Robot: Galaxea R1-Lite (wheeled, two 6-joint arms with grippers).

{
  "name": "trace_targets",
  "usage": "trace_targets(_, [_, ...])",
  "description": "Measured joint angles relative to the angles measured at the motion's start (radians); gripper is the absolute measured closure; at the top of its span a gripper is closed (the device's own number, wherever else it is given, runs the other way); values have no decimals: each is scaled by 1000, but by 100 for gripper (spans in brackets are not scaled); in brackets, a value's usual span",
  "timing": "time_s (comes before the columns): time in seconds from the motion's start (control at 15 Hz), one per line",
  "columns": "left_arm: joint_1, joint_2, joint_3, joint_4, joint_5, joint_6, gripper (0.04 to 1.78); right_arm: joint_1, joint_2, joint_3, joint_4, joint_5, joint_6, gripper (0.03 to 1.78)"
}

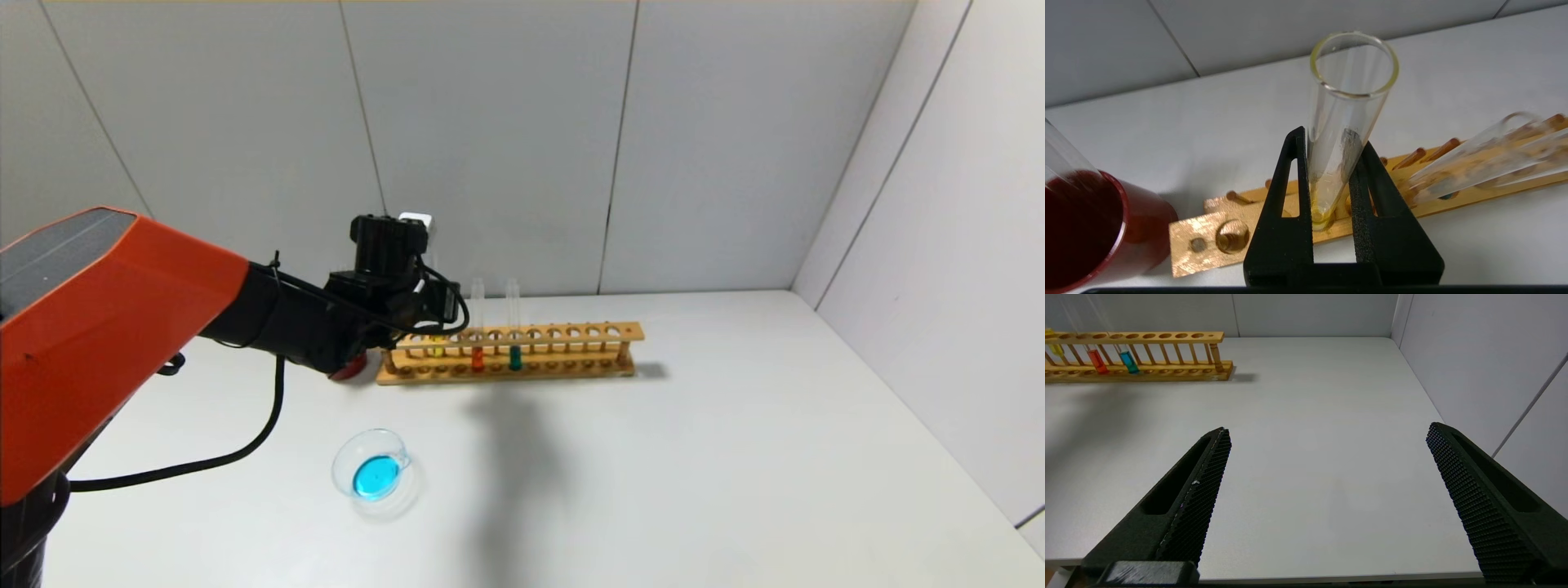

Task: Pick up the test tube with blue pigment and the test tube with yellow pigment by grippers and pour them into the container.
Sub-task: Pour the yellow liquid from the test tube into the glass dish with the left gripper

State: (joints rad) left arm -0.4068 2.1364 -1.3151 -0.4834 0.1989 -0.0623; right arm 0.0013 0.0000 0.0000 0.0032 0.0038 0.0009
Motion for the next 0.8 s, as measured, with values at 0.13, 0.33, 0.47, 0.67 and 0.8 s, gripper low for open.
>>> trace_targets(0.13, [-1, -26, -15, -3, 0, 37, 151, 0, 0, 0, 0, 0, 0, 6])
trace_targets(0.33, [-1, -70, -45, 2, 0, 50, 151, 0, 0, 0, 0, 0, 0, 6])
trace_targets(0.47, [-1, -99, -73, -1, 1, 54, 151, 0, 0, 0, 0, 0, 0, 6])
trace_targets(0.67, [-1, -145, -78, -9, 6, 106, 151, 0, 0, 0, 0, 0, 0, 6])
trace_targets(0.8, [-1, -191, -46, -12, 16, 147, 151, 0, 0, 0, 0, 0, 0, 6])
